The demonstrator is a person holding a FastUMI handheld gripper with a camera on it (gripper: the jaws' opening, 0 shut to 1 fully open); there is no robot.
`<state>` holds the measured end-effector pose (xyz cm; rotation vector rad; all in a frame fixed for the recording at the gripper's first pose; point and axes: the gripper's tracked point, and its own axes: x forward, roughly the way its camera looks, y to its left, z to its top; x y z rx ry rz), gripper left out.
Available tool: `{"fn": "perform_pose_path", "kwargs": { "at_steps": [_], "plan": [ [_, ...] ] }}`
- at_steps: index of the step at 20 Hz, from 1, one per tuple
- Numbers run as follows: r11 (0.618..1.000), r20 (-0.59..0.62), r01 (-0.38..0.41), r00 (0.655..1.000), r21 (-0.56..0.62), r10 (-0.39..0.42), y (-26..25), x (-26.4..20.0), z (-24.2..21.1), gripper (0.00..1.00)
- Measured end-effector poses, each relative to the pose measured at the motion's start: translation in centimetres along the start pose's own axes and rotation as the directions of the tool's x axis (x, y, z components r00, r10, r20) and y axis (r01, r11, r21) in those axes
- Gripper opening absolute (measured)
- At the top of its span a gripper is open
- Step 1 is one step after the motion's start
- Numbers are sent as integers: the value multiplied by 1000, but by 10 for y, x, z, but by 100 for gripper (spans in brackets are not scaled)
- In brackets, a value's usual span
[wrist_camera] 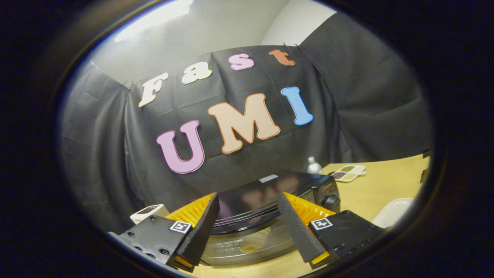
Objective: Open the toaster oven, put the food inside, and close the toaster oven door.
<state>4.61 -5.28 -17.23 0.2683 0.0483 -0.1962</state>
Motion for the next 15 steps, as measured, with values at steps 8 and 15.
{"fn": "perform_pose_path", "kwargs": {
  "at_steps": [8,15],
  "plan": [
    [979,30,40,999,-201,-34,-1,-34,79,96],
    [954,0,-63,998,-294,66,57,-23,130,96]
  ]
}}
